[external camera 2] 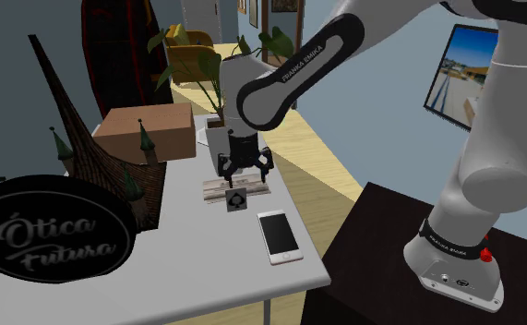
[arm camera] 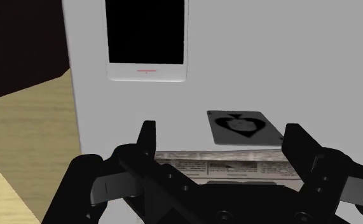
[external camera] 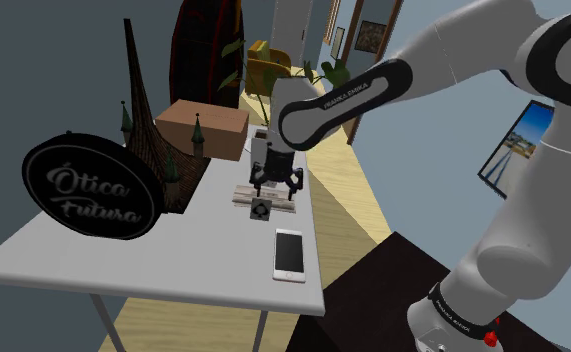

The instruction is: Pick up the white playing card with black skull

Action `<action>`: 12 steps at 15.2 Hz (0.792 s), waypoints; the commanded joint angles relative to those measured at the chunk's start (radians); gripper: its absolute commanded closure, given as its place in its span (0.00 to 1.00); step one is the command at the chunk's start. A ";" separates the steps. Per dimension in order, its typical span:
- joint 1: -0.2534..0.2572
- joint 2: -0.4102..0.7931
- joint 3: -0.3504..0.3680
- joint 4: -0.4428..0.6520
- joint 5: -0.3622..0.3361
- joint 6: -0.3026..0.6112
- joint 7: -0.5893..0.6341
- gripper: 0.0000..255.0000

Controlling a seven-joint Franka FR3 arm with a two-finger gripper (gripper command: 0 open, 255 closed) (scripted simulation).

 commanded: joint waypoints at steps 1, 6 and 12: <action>0.013 0.085 -0.007 0.061 -0.022 0.030 0.071 0.00; 0.028 0.165 -0.022 0.095 -0.044 0.079 0.116 0.00; 0.035 0.210 -0.031 0.088 -0.062 0.130 0.124 0.00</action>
